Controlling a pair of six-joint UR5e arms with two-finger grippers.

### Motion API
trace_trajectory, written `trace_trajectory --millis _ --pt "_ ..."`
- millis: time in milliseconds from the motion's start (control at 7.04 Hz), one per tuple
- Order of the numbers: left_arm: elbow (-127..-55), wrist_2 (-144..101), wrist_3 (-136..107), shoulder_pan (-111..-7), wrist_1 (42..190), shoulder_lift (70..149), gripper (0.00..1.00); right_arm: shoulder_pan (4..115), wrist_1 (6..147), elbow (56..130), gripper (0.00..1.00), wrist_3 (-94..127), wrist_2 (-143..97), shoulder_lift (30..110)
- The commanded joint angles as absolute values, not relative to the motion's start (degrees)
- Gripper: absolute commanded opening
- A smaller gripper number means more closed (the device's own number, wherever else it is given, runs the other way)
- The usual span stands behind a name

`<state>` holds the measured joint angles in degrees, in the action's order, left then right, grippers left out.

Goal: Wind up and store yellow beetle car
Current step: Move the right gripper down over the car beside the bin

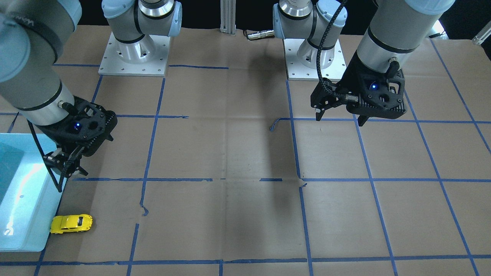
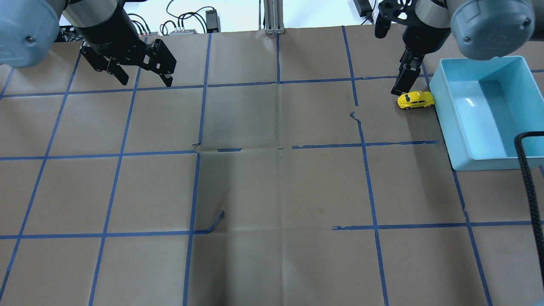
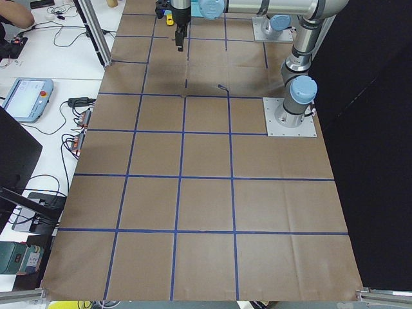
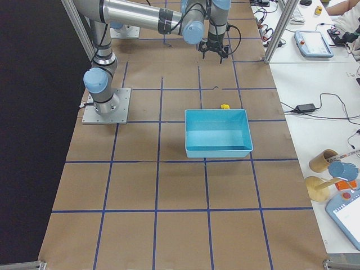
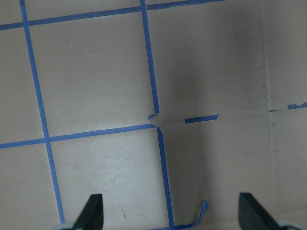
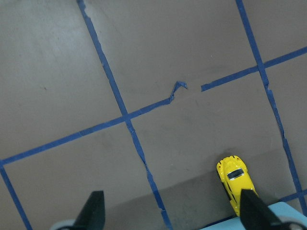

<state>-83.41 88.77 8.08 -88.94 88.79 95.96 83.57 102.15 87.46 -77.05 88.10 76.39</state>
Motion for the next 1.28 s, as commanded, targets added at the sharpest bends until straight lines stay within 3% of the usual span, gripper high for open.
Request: trace_trajectory --millis 0,1136 --pt "-83.4 88.8 8.1 -88.9 88.8 96.0 1.0 79.3 103.4 87.5 1.0 -89.8 88.3 72.7" --pt "-83.5 88.7 8.2 -88.6 88.8 95.7 1.0 73.0 123.1 89.7 1.0 -115.4 87.7 60.6"
